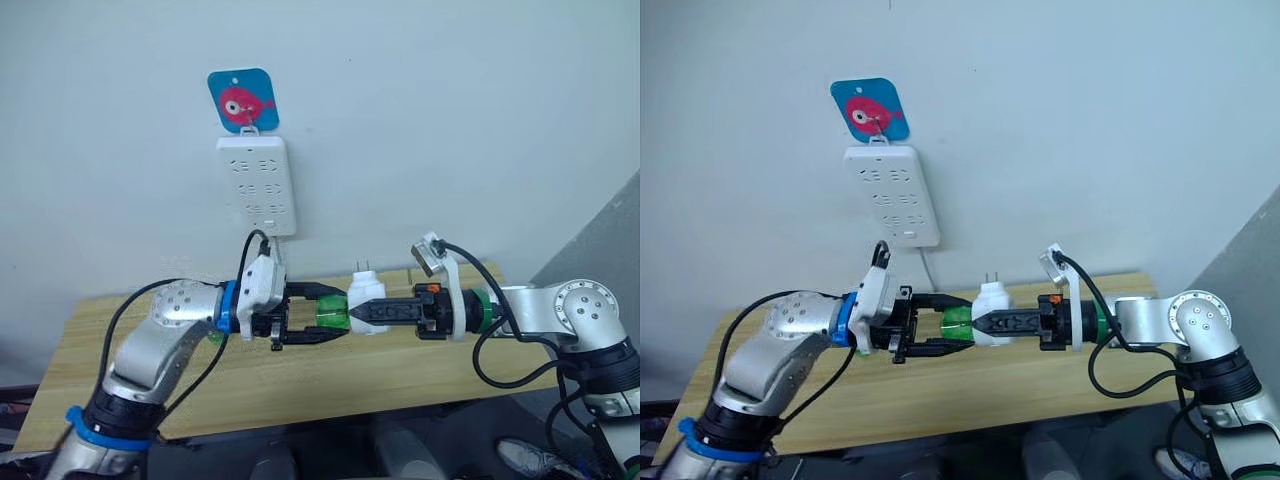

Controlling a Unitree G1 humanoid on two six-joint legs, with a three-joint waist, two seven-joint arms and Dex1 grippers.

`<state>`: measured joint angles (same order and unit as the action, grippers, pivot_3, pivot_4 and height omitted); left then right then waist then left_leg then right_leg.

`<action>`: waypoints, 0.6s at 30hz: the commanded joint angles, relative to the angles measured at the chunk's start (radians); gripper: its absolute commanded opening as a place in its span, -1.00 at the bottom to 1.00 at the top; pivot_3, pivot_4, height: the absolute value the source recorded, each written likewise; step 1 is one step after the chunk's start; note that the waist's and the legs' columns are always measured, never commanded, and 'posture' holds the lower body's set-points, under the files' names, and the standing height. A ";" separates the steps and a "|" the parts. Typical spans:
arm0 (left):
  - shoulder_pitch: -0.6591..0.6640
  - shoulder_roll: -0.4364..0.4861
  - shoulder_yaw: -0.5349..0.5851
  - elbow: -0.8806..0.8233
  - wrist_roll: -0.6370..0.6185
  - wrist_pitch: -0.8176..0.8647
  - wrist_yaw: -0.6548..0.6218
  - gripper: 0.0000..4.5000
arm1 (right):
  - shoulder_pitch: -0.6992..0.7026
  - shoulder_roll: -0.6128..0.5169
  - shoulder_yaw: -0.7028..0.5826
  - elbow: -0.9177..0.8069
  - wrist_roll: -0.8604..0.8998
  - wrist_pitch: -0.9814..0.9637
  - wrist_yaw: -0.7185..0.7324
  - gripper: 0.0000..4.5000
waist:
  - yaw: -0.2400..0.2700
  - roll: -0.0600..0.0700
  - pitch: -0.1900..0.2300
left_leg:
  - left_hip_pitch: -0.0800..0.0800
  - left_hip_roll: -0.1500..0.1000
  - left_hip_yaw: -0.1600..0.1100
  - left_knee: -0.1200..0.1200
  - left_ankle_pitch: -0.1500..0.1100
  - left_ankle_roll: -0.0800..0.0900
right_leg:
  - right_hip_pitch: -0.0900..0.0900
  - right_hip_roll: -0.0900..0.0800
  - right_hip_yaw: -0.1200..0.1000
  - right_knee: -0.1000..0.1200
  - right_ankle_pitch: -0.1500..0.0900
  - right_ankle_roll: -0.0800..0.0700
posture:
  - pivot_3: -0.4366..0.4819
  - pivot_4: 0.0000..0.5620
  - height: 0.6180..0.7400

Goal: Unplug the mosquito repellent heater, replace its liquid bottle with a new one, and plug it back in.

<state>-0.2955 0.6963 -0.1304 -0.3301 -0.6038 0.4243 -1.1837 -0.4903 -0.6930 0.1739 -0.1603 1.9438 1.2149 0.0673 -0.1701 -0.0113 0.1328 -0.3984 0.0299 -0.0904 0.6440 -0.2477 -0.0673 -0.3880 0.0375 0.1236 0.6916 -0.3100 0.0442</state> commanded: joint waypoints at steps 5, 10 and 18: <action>-0.131 0.130 0.035 0.057 -0.249 0.530 0.022 0.00 | -0.031 -0.040 -0.032 -0.081 0.028 0.018 0.093 0.36 | 0.002 -0.003 0.006 | -0.002 0.001 -0.003 0.000 0.000 0.000 | -0.001 0.001 -0.002 0.000 0.000 0.000 | -0.35 -0.62 1.00; -0.146 0.128 0.035 0.067 -0.257 0.522 0.020 0.16 | -0.027 -0.048 -0.025 -0.097 0.028 0.006 0.106 0.36 | 0.002 -0.001 0.007 | -0.002 0.001 -0.003 -0.001 0.000 0.000 | -0.001 0.001 -0.002 -0.002 0.000 0.000 | -0.36 -0.62 1.00; 0.002 0.064 0.099 0.031 -0.052 0.073 -0.003 0.91 | 0.007 -0.060 -0.029 -0.107 0.028 -0.025 0.107 0.36 | 0.008 0.000 0.009 | -0.002 0.001 -0.002 -0.001 0.000 0.000 | -0.001 0.001 -0.001 -0.003 0.000 0.000 | -0.34 -0.60 1.00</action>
<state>-0.2981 0.7761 -0.0865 -0.2815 -0.6990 0.5945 -1.2084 -0.4844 -0.7472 0.1740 -0.2236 1.9359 1.1899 0.1410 -0.1619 -0.0110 0.1416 -0.4001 0.0308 -0.0917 0.6425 -0.2478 -0.0674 -0.3890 0.0380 0.1227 0.6884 -0.3102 0.0438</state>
